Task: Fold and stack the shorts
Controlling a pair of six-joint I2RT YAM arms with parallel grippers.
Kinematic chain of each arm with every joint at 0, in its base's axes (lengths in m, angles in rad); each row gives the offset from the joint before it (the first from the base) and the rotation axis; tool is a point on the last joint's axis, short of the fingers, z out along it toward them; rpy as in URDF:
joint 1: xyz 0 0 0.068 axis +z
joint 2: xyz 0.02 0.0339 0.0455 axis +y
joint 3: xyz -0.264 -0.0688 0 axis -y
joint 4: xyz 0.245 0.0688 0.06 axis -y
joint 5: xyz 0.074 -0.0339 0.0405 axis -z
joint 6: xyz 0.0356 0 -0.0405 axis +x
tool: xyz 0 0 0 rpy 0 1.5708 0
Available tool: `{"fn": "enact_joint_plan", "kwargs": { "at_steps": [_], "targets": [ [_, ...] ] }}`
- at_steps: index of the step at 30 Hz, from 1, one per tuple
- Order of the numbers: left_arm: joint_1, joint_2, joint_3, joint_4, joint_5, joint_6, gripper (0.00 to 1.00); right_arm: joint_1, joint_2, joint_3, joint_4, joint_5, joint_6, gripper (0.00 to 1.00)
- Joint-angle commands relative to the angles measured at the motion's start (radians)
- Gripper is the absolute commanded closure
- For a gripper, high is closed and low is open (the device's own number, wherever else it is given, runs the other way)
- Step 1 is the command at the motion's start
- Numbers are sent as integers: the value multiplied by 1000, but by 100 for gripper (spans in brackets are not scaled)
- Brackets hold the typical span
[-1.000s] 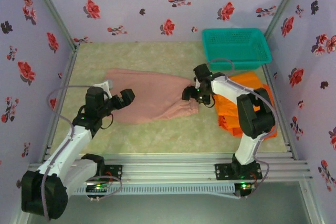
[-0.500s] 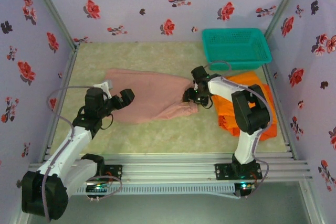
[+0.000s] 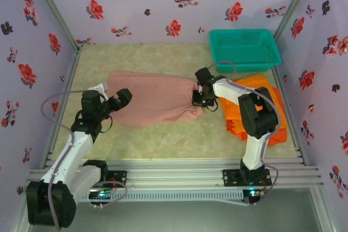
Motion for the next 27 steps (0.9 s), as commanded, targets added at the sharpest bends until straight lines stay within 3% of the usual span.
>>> {"fn": "enact_joint_plan", "kwargs": {
  "at_steps": [1, 14, 27],
  "targets": [
    [27, -16, 9, 18, 34, -22, 1, 6, -15, 66, -155, 127, -75, 100],
    [30, -33, -15, 71, 99, -67, 1, 6, -81, 382, -638, 465, -340, 100],
    [-72, -16, -50, 125, 109, -103, 1, 6, -5, 658, -881, 878, -453, 100]
  ]
}}
